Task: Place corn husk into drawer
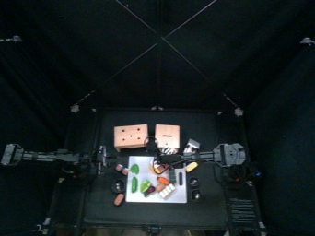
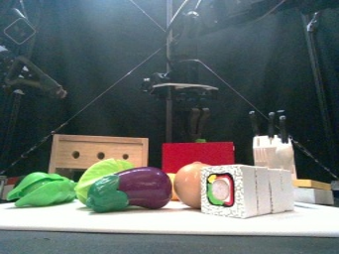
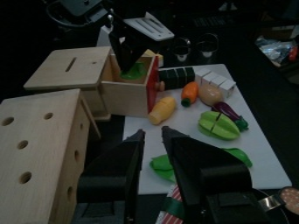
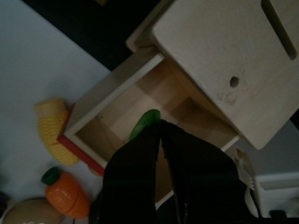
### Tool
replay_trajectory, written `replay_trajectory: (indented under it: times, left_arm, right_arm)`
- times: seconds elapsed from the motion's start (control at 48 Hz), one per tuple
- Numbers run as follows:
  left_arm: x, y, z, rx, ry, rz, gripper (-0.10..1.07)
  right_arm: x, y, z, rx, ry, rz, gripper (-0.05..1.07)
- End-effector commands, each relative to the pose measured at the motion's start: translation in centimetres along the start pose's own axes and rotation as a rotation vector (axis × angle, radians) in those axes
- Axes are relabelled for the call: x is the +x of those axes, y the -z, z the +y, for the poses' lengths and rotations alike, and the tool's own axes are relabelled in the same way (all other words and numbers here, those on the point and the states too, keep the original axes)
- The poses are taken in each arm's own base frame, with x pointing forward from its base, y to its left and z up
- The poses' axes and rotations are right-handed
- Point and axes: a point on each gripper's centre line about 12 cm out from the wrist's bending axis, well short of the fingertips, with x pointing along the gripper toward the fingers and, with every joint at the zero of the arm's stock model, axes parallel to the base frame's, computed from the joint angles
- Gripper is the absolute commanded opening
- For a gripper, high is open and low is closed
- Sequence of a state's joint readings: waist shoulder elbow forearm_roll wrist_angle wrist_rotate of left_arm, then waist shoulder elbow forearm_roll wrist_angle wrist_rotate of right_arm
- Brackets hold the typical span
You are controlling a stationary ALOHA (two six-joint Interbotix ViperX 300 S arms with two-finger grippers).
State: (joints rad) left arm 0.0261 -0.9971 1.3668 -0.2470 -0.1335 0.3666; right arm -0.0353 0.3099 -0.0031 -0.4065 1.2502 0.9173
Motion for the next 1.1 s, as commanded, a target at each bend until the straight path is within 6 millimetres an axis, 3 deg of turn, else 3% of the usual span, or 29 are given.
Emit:
replay_trajectory:
  times: [0.0,0.417,0.625,0.792,1.083]
  left_arm:
    - [0.1,-0.6,0.1,-0.002,-0.006,-0.018,0.68]
    - [0.2,-0.5,0.1,-0.002,-0.004,-0.008,0.68]
    - [0.9,-0.8,0.1,-0.01,0.0,0.013,0.69]
    - [2.6,-1.0,0.0,-0.026,0.01,0.079,0.71]
    - [5.9,-1.1,-0.4,-0.059,0.029,0.197,0.81]
  right_arm:
    - [-2.2,-0.8,-1.3,0.028,-0.033,-0.055,0.48]
    - [-2.4,-0.3,-1.9,0.015,-0.072,-0.097,0.66]
    - [-3.1,0.3,-2.7,0.01,-0.125,-0.15,0.67]
    - [-5.1,0.6,-3.4,0.024,-0.273,-0.266,0.67]
    - [-6.1,2.8,-5.0,0.031,-0.494,-0.511,0.67]
